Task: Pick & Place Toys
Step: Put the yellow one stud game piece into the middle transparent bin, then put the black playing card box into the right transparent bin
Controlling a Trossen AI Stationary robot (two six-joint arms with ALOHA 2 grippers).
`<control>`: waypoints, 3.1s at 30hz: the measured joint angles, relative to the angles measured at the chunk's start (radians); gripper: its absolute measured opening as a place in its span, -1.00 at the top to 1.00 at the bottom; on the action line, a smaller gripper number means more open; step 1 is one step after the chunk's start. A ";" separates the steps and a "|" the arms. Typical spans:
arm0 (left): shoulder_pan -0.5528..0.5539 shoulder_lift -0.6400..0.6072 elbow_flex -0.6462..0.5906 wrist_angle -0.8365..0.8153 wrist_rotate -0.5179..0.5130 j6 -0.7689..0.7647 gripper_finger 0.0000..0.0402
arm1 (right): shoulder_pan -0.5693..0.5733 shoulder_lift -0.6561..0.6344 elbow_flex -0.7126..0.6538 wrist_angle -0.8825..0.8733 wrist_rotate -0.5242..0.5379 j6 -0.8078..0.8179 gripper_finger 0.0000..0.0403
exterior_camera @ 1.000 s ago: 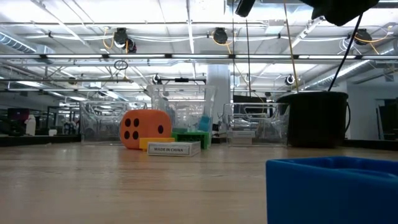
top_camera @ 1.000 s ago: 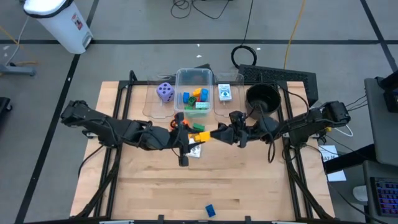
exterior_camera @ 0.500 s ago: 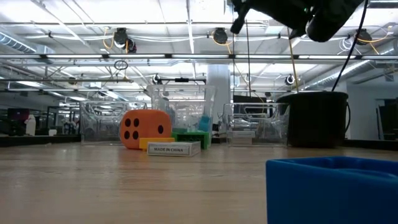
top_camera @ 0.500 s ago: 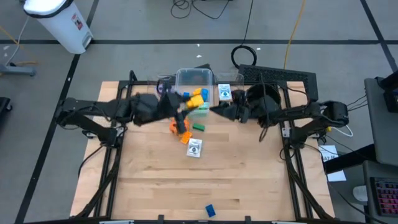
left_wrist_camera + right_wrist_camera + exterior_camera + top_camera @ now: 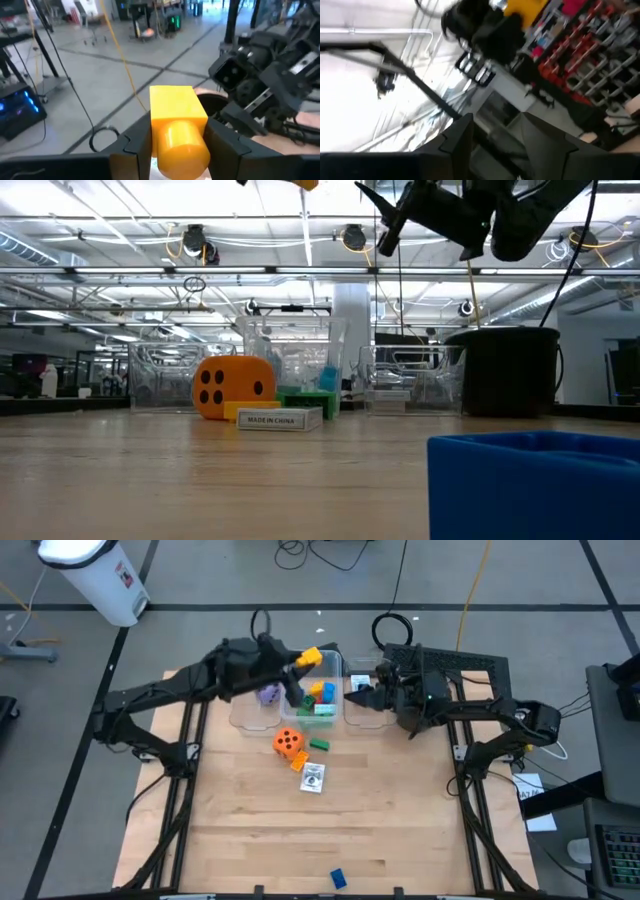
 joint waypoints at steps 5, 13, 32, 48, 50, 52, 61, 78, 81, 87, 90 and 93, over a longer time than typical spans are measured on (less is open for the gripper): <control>0.054 0.094 0.138 -0.152 0.066 -0.003 0.34 | -0.010 0.000 0.000 -0.003 -0.109 -0.008 0.23; 0.162 0.287 0.352 -0.455 0.205 0.021 0.28 | -0.006 0.000 0.000 -0.006 -0.182 -0.016 0.23; 0.420 0.593 0.549 -0.653 0.411 0.072 0.35 | 0.000 -0.120 -0.001 -0.537 -0.044 -0.382 0.23; 0.383 0.754 0.549 -0.789 0.388 0.170 0.35 | 0.001 -0.120 -0.001 -0.724 0.196 -0.528 0.23; 0.374 0.772 0.549 -0.798 0.371 0.182 0.34 | 0.001 -0.120 -0.001 -0.741 0.195 -0.528 0.23; 0.369 0.794 0.549 -0.805 0.373 0.195 0.30 | 0.003 -0.120 -0.001 -0.756 0.195 -0.528 0.23; 0.369 0.868 0.547 -0.832 0.372 0.197 0.34 | 0.055 -0.120 -0.001 -0.840 0.230 -0.556 0.23; 0.371 0.877 0.547 -0.815 0.371 0.193 0.16 | 0.105 -0.120 -0.062 -0.845 0.297 -0.549 0.23; 0.371 0.877 0.547 -0.813 0.355 0.177 0.00 | 0.105 -0.120 -0.062 -0.840 0.296 -0.529 0.23; 0.364 0.869 0.547 -0.816 0.272 0.140 -0.26 | 0.117 -0.120 -0.062 -0.809 0.296 -0.527 0.23; 0.355 0.849 0.556 -0.824 0.274 0.142 -0.32 | 0.132 -0.120 -0.062 -0.798 0.294 -0.527 0.23; 0.341 0.820 0.585 -0.826 0.276 0.138 -0.33 | 0.145 -0.120 -0.062 -0.799 0.294 -0.527 0.23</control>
